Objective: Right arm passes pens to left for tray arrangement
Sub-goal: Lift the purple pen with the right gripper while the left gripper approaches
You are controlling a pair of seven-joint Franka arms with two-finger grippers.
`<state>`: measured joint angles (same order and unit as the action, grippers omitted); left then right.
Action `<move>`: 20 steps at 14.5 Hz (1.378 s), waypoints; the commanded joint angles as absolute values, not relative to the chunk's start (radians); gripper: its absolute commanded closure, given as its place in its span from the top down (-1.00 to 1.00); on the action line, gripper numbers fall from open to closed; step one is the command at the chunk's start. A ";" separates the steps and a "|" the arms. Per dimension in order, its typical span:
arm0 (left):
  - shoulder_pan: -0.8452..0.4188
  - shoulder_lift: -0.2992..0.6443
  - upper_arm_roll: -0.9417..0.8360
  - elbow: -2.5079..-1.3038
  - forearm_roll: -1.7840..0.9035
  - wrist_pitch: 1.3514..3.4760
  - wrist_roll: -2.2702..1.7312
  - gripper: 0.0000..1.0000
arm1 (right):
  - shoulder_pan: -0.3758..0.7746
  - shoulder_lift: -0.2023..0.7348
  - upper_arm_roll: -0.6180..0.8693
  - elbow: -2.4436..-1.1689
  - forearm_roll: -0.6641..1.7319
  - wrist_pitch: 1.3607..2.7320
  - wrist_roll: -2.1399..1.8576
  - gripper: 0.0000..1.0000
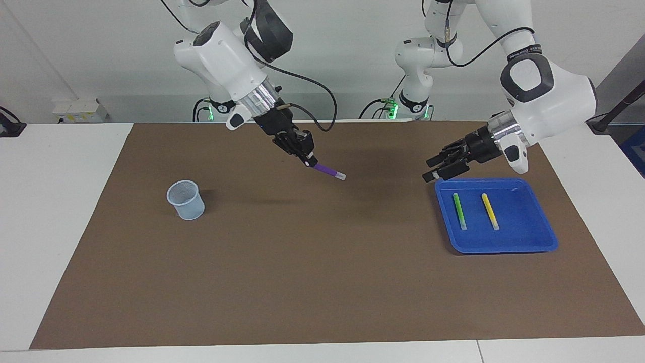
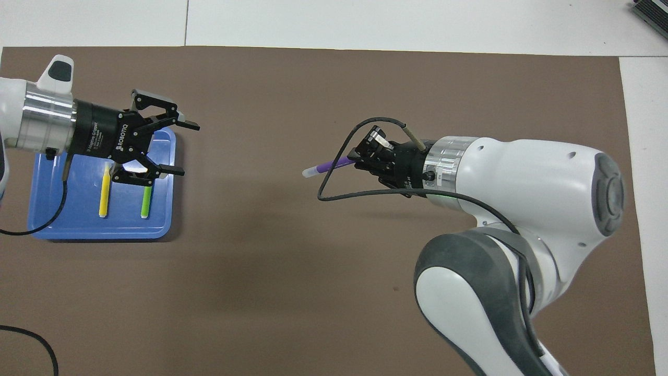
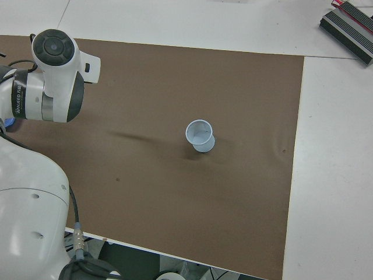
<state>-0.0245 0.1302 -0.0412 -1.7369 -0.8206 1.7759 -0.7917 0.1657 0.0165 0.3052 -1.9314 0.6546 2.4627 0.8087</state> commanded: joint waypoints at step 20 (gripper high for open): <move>-0.397 -0.087 -0.032 -2.137 -0.945 2.538 -1.340 0.69 | 0.350 0.126 0.305 -1.974 0.920 2.935 0.813 -1.00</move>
